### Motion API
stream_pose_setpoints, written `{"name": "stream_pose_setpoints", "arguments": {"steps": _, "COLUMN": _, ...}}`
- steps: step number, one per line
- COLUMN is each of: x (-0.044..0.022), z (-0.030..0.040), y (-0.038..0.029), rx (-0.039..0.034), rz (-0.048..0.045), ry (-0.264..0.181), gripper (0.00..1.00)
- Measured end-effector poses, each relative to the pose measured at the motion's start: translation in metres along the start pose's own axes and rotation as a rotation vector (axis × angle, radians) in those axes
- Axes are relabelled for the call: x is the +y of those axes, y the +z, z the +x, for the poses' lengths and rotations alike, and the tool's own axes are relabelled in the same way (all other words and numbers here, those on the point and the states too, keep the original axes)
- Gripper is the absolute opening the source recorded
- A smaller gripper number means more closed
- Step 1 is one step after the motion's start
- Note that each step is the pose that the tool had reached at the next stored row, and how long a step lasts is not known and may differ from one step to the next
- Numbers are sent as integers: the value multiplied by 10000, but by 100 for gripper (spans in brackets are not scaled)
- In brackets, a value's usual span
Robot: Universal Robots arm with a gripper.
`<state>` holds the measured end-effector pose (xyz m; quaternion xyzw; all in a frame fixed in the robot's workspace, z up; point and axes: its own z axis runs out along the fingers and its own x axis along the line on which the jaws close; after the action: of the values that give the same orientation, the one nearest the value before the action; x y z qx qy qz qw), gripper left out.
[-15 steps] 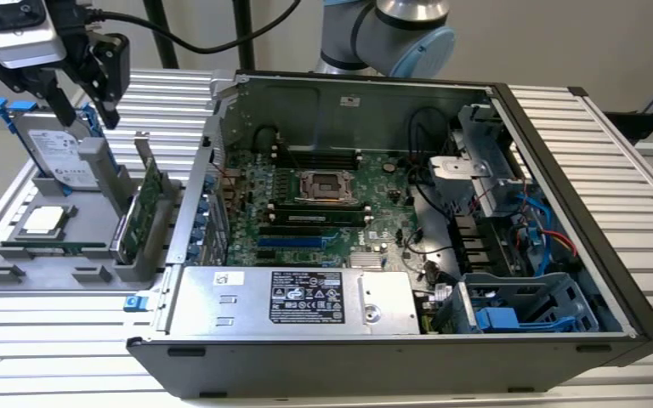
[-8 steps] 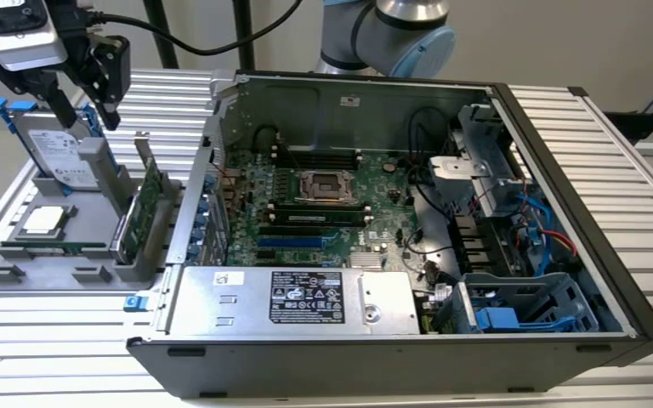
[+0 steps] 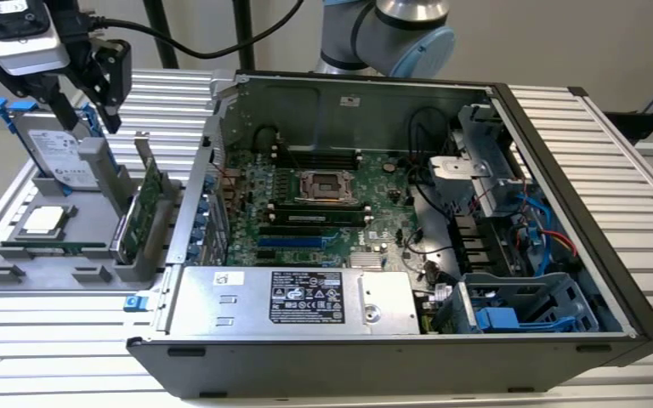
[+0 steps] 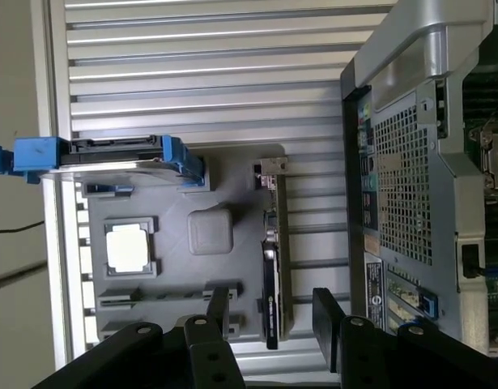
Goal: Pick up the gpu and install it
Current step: 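Pick up the gpu and move the gpu toward the slot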
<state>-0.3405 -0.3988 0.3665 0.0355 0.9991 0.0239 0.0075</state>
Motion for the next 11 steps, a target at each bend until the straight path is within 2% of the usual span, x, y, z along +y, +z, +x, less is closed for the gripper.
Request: {"name": "stream_pose_setpoints", "arguments": {"steps": 11, "x": -2, "z": 1, "y": 49, "rx": 0, "rz": 0, "ry": 0, "gripper": 100}}
